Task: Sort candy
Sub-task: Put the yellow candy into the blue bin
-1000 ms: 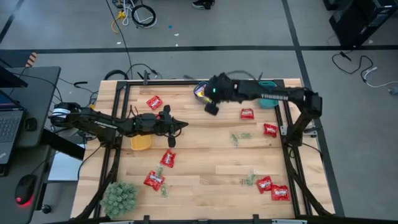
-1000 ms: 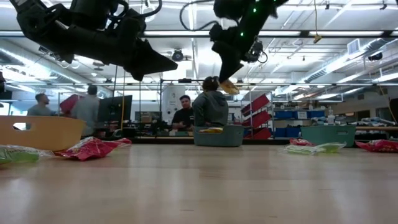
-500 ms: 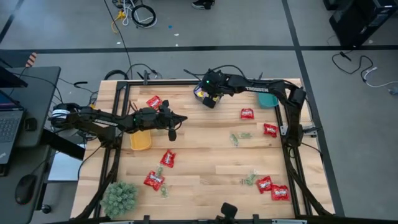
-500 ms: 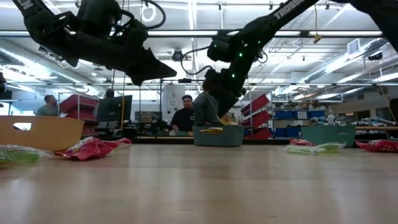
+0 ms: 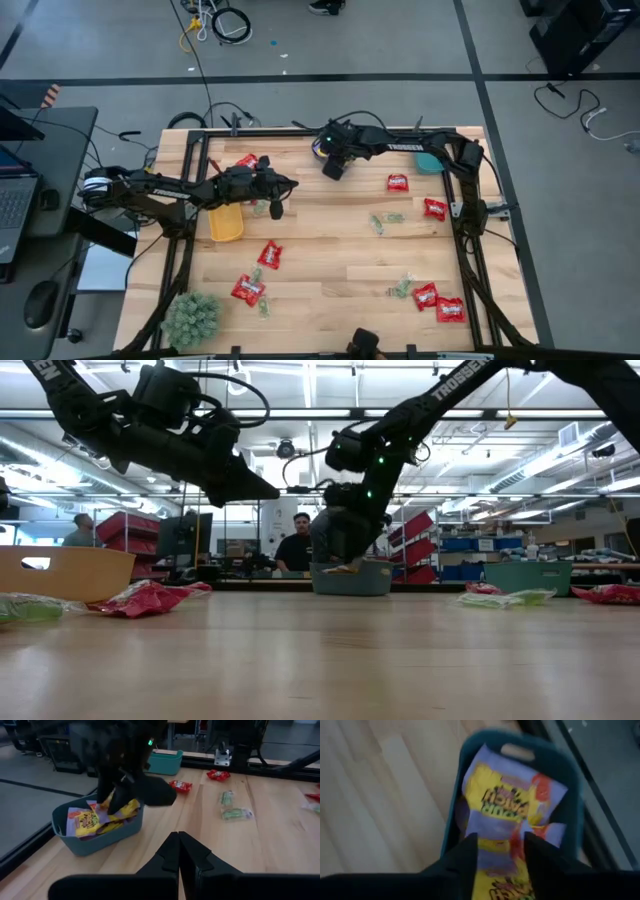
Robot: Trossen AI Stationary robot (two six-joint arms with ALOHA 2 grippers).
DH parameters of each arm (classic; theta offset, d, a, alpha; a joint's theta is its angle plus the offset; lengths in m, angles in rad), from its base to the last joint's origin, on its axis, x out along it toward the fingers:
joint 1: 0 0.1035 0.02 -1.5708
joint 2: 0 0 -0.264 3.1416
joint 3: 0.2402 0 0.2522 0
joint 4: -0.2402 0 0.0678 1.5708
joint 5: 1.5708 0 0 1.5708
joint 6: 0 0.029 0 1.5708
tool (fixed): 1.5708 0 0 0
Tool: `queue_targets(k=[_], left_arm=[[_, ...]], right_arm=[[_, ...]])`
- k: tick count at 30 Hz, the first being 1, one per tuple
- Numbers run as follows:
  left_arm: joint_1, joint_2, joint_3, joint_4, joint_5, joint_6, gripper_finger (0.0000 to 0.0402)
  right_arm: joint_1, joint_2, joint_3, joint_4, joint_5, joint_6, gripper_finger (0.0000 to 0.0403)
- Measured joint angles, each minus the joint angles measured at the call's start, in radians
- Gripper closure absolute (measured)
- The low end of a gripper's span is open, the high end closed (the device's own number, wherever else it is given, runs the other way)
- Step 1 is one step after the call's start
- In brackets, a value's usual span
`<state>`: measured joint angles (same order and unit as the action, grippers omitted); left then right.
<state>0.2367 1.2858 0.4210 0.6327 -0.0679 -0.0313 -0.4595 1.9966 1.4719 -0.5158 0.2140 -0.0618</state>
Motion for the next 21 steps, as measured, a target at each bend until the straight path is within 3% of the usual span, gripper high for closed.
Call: queue_targets(k=[4,7,10,14,15,21], left_arm=[[-0.001,0.0,0.0,0.0,-0.001,-0.003,0.0397],[-0.001,0.0,0.0,-0.002,-0.001,-0.003,0.0397],[-0.001,0.0,0.0,-0.014,0.001,-0.002,0.0397],[-0.001,0.0,0.0,-0.026,0.019,-0.002,0.0399],[-0.001,0.0,0.0,-0.031,0.022,-0.002,0.0399],[0.0,0.0,0.0,-0.067,0.015,-0.002,0.04]], right_arm=[[0.006,-0.051,0.0,-0.001,0.001,-0.008,0.0195],[0.012,-0.1,0.0,-0.027,0.004,-0.016,0.0186],[0.013,-0.14,0.002,-0.045,0.009,-0.013,0.0234],[-0.017,-0.125,0.001,-0.094,-0.027,0.021,0.0369],[-0.024,-0.111,0.001,-0.1,-0.031,0.022,0.0384],[-0.047,-0.014,0.0,-0.085,-0.05,0.042,0.0398]])
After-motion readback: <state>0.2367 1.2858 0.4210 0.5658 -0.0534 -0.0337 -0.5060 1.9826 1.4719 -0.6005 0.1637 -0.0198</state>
